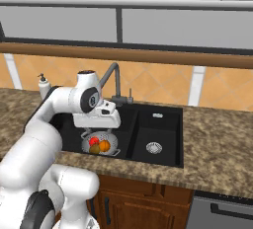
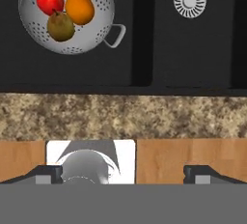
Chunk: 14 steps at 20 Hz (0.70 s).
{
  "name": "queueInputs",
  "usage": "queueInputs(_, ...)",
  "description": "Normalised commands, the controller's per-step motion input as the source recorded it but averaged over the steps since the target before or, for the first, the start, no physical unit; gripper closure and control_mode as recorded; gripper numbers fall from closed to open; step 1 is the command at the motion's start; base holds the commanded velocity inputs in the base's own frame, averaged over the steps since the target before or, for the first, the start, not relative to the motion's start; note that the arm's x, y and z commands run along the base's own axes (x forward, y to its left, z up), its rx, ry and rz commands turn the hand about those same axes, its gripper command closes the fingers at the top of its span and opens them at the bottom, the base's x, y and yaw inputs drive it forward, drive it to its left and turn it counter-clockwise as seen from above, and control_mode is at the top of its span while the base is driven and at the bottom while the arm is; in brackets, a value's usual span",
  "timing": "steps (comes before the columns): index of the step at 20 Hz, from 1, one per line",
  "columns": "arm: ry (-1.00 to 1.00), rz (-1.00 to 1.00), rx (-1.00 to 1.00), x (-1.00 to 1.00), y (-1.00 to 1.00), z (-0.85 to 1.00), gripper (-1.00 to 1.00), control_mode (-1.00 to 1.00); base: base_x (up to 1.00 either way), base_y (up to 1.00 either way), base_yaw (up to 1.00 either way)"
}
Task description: Put the colander in the sink, put the pear, apple, orange in the colander, and turn on the sink faucet and pour water over the colander.
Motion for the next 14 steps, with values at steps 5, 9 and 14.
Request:
queueInputs(5,-0.01,0.19,0.00,0.01,-0.72,0.06,-1.00,-1.00,0.00,0.00,0.00)
queueInputs(9,-0.01,0.34,0.04,0.23,-0.61,0.01,-1.00,-1.00,0.00,0.00,0.00)
queueInputs(14,-0.35,0.62,0.16,0.33,-0.39,0.01,-1.00,-1.00,0.00,0.00,0.00)
